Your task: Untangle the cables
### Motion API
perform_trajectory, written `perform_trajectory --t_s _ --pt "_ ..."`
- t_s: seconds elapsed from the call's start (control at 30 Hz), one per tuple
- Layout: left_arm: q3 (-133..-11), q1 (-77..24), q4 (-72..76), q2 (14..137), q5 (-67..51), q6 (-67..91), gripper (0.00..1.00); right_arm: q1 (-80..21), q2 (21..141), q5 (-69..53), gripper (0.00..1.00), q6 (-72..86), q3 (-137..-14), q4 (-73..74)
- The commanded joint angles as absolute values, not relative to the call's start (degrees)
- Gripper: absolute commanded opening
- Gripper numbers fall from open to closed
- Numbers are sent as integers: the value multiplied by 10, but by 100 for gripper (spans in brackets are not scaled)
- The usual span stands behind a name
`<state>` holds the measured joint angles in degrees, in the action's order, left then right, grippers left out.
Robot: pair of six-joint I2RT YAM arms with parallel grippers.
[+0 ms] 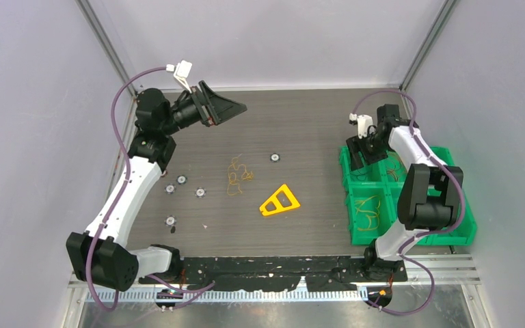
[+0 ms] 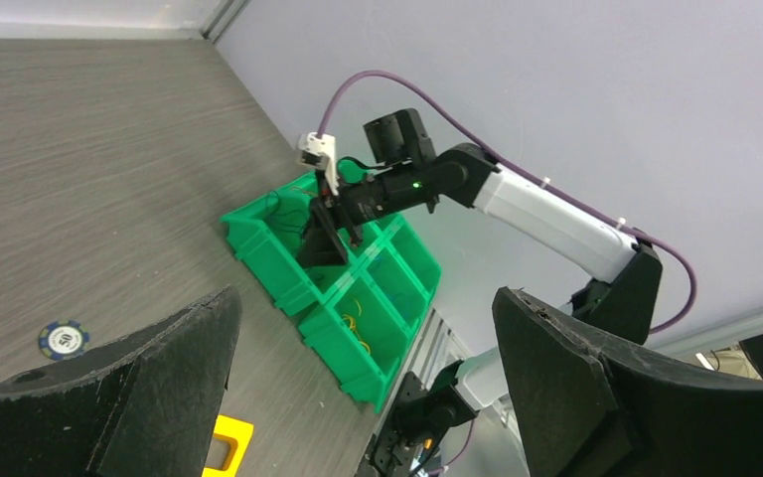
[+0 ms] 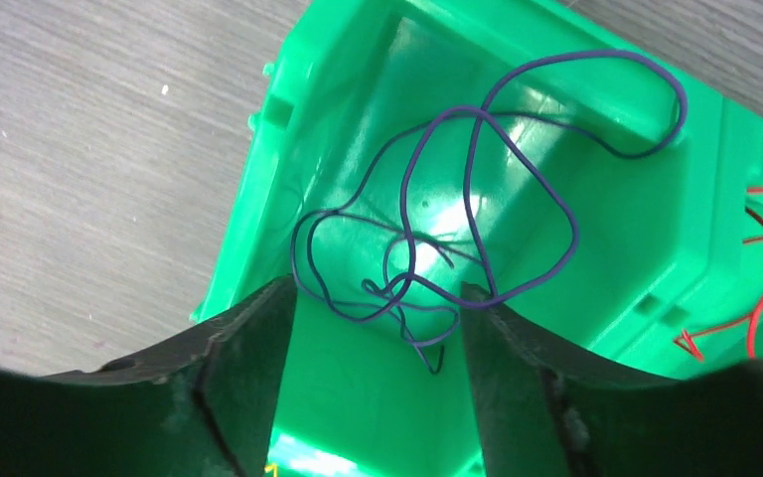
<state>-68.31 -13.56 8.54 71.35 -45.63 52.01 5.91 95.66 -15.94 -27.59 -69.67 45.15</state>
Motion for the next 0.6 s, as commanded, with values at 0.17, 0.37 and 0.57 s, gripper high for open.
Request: perform_trajectory --t_s 0.17,0.37,0.57 --pt "-688 -121 82 697 -464 504 100 63 879 -186 69 -326 -800 559" --pt "-688 -119 84 698 -465 502 100 63 915 -179 65 -309 -861 535" --pt "-689 -117 86 707 -468 500 100 63 984 -172 61 -298 -908 530"
